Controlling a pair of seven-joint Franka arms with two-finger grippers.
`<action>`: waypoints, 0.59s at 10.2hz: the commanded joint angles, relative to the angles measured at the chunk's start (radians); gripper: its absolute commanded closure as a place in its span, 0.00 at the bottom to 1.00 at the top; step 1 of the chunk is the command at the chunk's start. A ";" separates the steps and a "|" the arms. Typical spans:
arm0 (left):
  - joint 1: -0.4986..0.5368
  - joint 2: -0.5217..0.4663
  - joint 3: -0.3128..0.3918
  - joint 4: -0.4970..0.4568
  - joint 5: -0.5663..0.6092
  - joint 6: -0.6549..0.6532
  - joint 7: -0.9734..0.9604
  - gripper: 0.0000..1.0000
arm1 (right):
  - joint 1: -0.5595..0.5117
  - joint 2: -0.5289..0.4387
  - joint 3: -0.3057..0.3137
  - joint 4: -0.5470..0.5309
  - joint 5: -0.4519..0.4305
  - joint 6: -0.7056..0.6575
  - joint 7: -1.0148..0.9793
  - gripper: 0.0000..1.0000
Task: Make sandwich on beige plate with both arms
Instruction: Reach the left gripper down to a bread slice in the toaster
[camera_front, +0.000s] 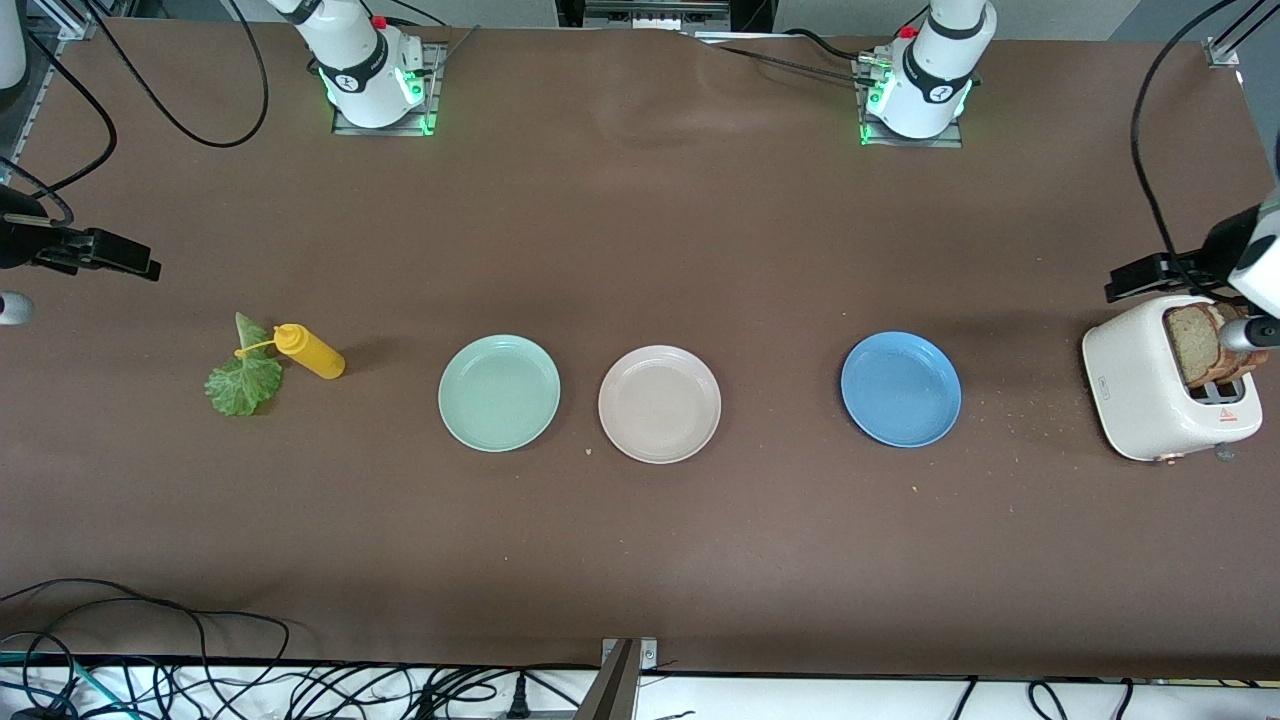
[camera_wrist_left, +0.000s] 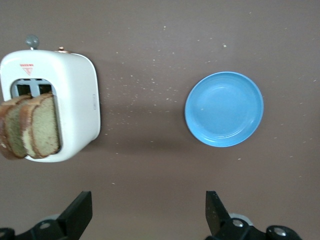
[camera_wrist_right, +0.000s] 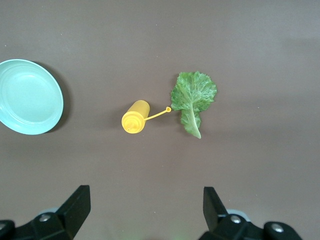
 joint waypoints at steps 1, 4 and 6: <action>0.089 0.057 -0.008 0.038 0.015 -0.010 0.070 0.00 | -0.009 -0.002 0.004 0.002 0.021 -0.005 -0.001 0.00; 0.131 0.136 -0.002 0.063 0.017 0.025 0.068 0.00 | -0.009 -0.002 0.003 0.002 0.021 -0.005 -0.002 0.00; 0.152 0.153 -0.001 0.069 0.021 0.028 0.067 0.00 | -0.008 -0.002 0.003 0.002 0.022 -0.005 0.001 0.00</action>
